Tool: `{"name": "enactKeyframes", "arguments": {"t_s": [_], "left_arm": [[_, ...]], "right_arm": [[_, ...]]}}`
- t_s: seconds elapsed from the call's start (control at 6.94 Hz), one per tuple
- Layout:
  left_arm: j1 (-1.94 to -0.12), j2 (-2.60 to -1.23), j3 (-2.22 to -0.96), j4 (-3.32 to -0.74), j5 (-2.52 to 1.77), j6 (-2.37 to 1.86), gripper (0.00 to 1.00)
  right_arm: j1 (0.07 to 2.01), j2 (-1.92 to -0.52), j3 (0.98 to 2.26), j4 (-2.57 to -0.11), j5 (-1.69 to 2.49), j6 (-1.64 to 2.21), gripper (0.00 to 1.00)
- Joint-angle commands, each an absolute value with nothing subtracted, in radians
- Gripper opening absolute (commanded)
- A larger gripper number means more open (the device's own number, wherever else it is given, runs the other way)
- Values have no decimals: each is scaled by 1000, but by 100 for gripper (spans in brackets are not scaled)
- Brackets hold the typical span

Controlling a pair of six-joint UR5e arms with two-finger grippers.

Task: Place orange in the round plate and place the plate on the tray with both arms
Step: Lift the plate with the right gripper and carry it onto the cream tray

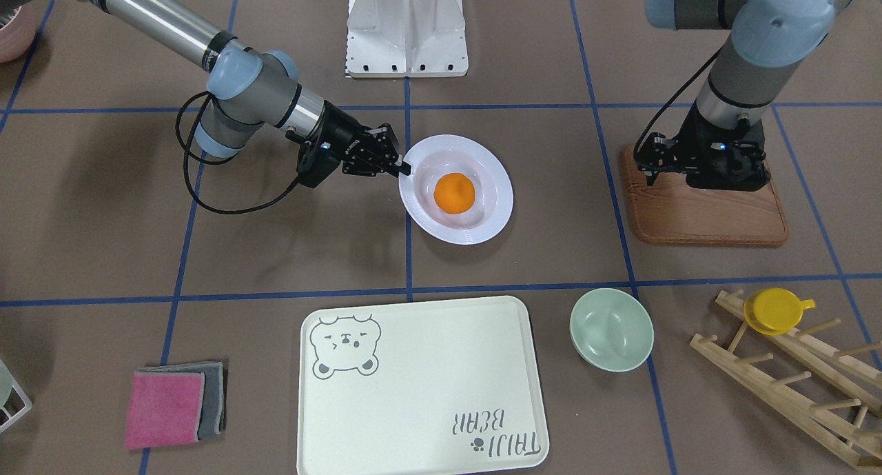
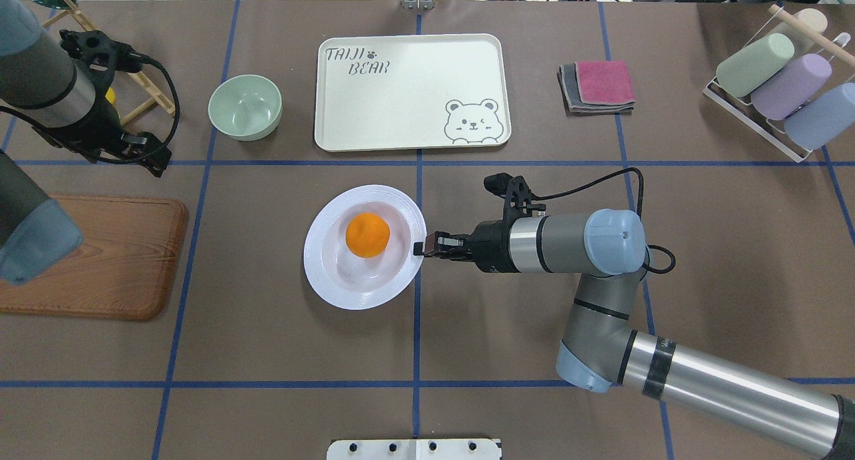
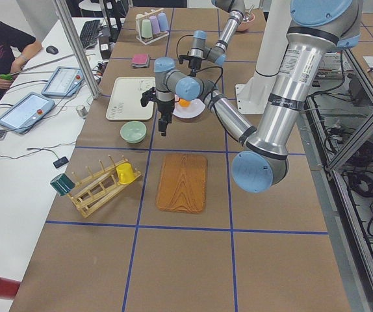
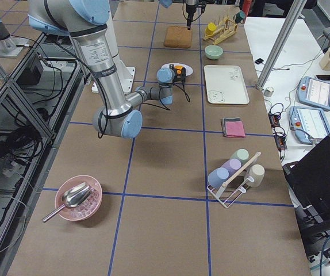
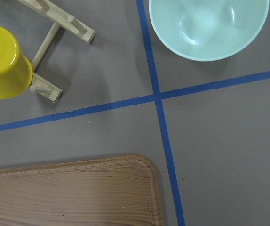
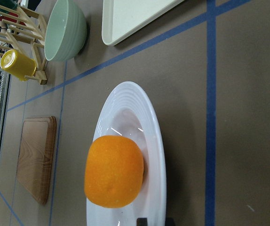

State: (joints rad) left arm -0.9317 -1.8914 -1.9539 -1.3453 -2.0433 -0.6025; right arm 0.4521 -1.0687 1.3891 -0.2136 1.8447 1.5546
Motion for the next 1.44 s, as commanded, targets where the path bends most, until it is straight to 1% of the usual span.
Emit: {"name": "enactKeyframes", "arguments": {"t_s": [0.0,0.14,0.58,0.86,1.01,1.3], "left_arm": [[-937,-1891,-1953,-1345,-2043,-601,98],[-937,-1891,-1953,-1345,-2043,-601,98],[-945,-1891,-1953,-1344,-2043,-600,98],[-1010,-1891,-1939,-1335,-2043,-487,98],[-1052,-1891,-1907,-1336,-2043,-418,98],[-1077,-1893,-1891,-1342,-2043,-384,98]], "right_arm": [[454,-1077,1388,-113,1836,1610,13],[456,-1080,1387,-69,1827,1640,13],[468,-1078,1390,-42,1812,1685,12],[527,-1083,1388,15,1796,1828,12],[566,-1085,1384,9,1786,1859,12],[619,-1080,1359,-24,1660,1923,12]]}}
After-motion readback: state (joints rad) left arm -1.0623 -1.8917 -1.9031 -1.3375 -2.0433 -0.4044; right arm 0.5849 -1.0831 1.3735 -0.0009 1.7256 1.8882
